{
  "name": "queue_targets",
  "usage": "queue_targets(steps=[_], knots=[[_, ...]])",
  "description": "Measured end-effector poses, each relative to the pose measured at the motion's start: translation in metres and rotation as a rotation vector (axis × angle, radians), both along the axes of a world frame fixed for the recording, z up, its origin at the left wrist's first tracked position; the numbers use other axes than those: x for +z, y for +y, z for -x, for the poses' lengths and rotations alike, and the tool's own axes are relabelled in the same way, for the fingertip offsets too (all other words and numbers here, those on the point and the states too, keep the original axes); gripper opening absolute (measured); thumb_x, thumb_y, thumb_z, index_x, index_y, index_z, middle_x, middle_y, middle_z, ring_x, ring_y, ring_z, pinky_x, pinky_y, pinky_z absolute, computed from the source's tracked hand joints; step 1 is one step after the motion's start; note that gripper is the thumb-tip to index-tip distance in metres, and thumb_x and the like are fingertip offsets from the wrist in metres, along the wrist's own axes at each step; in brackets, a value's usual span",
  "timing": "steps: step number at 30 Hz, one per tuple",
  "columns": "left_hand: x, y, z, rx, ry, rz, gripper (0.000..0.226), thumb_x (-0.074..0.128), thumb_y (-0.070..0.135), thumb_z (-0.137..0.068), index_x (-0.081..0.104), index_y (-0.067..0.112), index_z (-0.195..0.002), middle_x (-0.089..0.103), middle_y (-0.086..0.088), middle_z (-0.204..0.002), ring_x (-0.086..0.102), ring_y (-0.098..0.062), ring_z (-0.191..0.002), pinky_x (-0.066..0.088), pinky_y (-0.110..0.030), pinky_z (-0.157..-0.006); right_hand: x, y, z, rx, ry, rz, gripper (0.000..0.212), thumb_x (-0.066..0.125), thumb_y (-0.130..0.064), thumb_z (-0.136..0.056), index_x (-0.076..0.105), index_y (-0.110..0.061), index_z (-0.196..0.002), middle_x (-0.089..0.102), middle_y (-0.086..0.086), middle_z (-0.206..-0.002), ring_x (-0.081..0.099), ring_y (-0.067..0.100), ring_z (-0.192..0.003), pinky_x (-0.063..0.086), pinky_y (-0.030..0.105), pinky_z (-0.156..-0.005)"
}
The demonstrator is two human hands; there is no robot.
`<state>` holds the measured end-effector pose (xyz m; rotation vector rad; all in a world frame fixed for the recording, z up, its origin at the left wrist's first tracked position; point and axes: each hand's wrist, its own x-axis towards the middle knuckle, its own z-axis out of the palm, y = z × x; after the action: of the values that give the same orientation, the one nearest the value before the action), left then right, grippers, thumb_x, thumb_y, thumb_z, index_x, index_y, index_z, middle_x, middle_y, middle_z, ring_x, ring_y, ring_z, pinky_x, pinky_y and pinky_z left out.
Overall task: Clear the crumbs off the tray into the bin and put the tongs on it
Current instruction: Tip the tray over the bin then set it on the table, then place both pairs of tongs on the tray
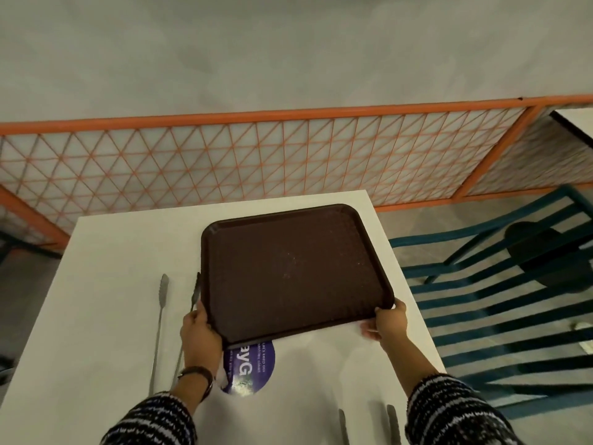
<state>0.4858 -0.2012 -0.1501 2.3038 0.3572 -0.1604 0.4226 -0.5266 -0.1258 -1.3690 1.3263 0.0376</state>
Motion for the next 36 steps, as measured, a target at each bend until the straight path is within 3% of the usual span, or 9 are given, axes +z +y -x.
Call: queue_targets(steps=[6, 9, 13, 15, 18, 22, 28, 31, 36], knots=[[0.004, 0.014, -0.022, -0.011, 0.008, -0.028, 0.048, 0.034, 0.003, -0.094, 0.035, 0.01, -0.141, 0.046, -0.019, -0.125, 0.051, -0.036, -0.109, 0.041, -0.043, -0.102, -0.002, 0.017, -0.011, -0.033, -0.032, -0.031, 0.05, 0.034, 0.003, -0.095, 0.027, -0.019, -0.139, 0.055, 0.024, -0.103, 0.055, 0.019, -0.031, 0.05, 0.033, -0.045], [0.009, 0.017, -0.025, -0.046, 0.02, 0.002, 0.048, 0.032, 0.002, -0.095, 0.032, 0.008, -0.142, 0.046, -0.02, -0.127, 0.05, -0.035, -0.11, 0.039, -0.038, -0.102, 0.001, 0.02, -0.012, -0.012, -0.026, -0.031, 0.049, 0.036, 0.001, -0.096, 0.027, -0.019, -0.14, 0.057, 0.026, -0.114, 0.056, 0.026, -0.048, 0.05, 0.035, -0.048], [0.01, 0.024, -0.031, -0.149, 0.037, -0.021, 0.056, 0.039, 0.001, -0.092, 0.024, 0.01, -0.146, 0.047, -0.021, -0.131, 0.05, -0.036, -0.117, 0.04, -0.042, -0.105, 0.014, 0.025, 0.0, 0.062, -0.013, -0.008, 0.053, 0.042, -0.014, -0.099, 0.017, -0.022, -0.145, 0.065, 0.022, -0.095, 0.06, 0.029, -0.06, 0.048, 0.033, -0.049], [0.016, 0.027, -0.026, -0.167, 0.035, 0.015, 0.058, 0.042, 0.004, -0.092, 0.021, 0.013, -0.146, 0.049, -0.021, -0.13, 0.051, -0.036, -0.117, 0.04, -0.045, -0.105, 0.025, 0.029, 0.014, 0.115, -0.007, 0.116, 0.056, 0.045, -0.021, -0.098, 0.017, -0.021, -0.146, 0.065, 0.017, -0.097, 0.06, 0.026, -0.063, 0.049, 0.031, -0.049], [0.033, 0.028, -0.003, -0.169, -0.034, 0.055, 0.054, 0.045, 0.002, -0.091, 0.03, 0.011, -0.143, 0.048, -0.019, -0.131, 0.048, -0.034, -0.12, 0.036, -0.039, -0.107, 0.043, 0.046, 0.054, 0.214, 0.006, 0.412, 0.05, 0.049, -0.028, -0.096, 0.029, -0.022, -0.14, 0.063, 0.008, -0.109, 0.059, 0.02, -0.082, 0.055, 0.035, -0.07], [0.043, 0.034, 0.045, -0.244, -0.046, 0.036, 0.05, 0.049, 0.002, -0.091, 0.038, 0.007, -0.139, 0.046, -0.018, -0.137, 0.045, -0.03, -0.125, 0.035, -0.034, -0.104, 0.045, 0.082, 0.139, 0.361, 0.085, 0.629, 0.047, 0.055, -0.037, -0.09, 0.041, -0.025, -0.134, 0.053, 0.003, -0.131, 0.05, 0.026, -0.119, 0.043, 0.044, -0.102], [0.038, 0.048, 0.115, -0.366, 0.016, 0.069, 0.041, 0.054, 0.003, -0.089, 0.05, 0.009, -0.129, 0.051, -0.011, -0.132, 0.049, -0.024, -0.122, 0.04, -0.029, -0.099, 0.022, 0.146, 0.248, 0.48, 0.38, 0.676, 0.091, 0.059, -0.06, -0.078, 0.019, -0.015, -0.147, 0.024, 0.009, -0.153, 0.024, 0.033, -0.139, 0.02, 0.048, -0.113], [0.036, 0.057, 0.138, -0.39, 0.048, 0.093, 0.038, 0.051, -0.001, -0.089, 0.053, 0.01, -0.126, 0.052, -0.01, -0.13, 0.047, -0.022, -0.123, 0.036, -0.024, -0.1, 0.005, 0.163, 0.274, 0.41, 0.447, 0.572, 0.09, 0.059, -0.049, -0.084, 0.009, -0.013, -0.149, 0.024, 0.013, -0.152, 0.024, 0.035, -0.138, 0.022, 0.051, -0.113], [0.035, 0.074, 0.149, -0.374, 0.024, 0.092, 0.038, 0.05, -0.004, -0.087, 0.058, 0.013, -0.12, 0.054, -0.01, -0.126, 0.048, -0.023, -0.121, 0.034, -0.023, -0.101, -0.001, 0.181, 0.279, 0.461, 0.348, 0.645, 0.07, 0.052, -0.033, -0.092, 0.017, -0.008, -0.148, 0.033, 0.017, -0.144, 0.034, 0.035, -0.128, 0.03, 0.049, -0.108]])
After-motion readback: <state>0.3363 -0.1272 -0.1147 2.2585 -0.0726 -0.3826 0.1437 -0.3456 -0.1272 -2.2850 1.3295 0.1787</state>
